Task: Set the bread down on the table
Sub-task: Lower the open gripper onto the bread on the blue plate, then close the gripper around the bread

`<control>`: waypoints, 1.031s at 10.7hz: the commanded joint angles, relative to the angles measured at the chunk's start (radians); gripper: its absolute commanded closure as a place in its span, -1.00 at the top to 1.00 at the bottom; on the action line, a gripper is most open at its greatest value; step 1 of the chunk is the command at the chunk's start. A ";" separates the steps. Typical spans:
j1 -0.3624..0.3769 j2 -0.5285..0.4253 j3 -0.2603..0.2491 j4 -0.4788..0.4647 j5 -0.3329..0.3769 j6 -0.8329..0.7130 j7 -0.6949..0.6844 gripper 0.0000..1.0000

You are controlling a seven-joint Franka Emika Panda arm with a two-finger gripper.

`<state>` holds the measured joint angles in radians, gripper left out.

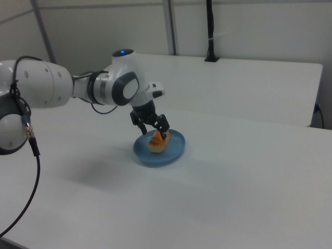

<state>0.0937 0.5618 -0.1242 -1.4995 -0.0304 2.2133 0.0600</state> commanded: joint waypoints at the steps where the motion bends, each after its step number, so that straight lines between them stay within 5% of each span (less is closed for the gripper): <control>1: 0.000 0.053 0.006 0.013 -0.020 0.069 0.001 1.00; 5: 0.003 0.092 0.006 0.013 -0.020 0.126 0.001 0.93; 6: 0.003 0.093 0.006 0.013 -0.026 0.126 -0.002 0.77; 8: 0.000 0.096 0.006 0.011 -0.051 0.126 -0.002 -0.16; 11: -0.003 0.060 0.006 0.015 -0.037 0.121 0.001 -0.27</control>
<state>0.0936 0.6524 -0.1211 -1.4852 -0.0625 2.3271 0.0589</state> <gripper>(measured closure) 0.621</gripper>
